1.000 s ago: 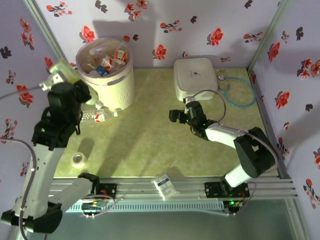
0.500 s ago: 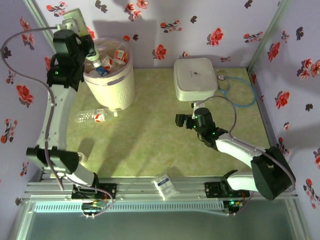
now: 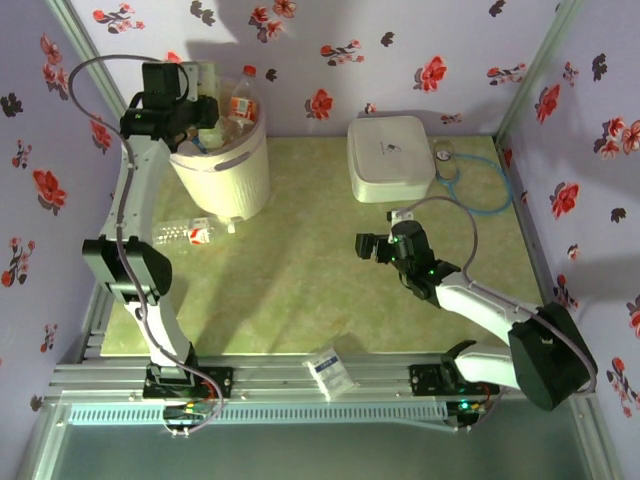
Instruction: Put the plastic bottles in the bin
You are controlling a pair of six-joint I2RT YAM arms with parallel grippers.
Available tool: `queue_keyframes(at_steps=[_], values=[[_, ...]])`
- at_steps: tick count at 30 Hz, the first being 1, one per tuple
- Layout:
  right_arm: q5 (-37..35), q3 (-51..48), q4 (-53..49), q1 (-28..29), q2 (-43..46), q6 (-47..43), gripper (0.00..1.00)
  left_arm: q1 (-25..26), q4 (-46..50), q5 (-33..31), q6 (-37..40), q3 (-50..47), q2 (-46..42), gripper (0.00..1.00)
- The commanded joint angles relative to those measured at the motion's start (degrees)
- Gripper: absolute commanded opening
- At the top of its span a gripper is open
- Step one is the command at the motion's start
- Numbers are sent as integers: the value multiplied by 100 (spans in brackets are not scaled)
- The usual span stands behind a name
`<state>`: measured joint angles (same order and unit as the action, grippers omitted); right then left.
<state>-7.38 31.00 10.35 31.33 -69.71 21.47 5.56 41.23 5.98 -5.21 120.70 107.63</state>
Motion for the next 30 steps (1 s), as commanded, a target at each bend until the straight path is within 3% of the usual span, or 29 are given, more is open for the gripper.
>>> queue_keyframes(at_steps=[1, 9, 14, 23, 28, 30], values=[[-82, 78, -25, -39, -83, -64, 99, -63, 468, 361, 494, -47, 45, 0], [-23, 72, 47, -39, -167, 60, 99, -271, 561, 983, 627, -407, 343, 0], [-42, 125, 2, -39, -206, -13, 99, -301, -22, 1331, 523, -920, 430, 0], [35, 177, -6, -39, -258, 32, 99, -302, -924, 1406, 401, -1517, 239, 0], [100, 204, 63, -39, -336, 62, 99, -302, -797, 1438, 215, -1217, 46, 37], [130, 204, 89, -39, -376, 99, 99, -304, -644, 1426, 196, -1039, -50, 45]])
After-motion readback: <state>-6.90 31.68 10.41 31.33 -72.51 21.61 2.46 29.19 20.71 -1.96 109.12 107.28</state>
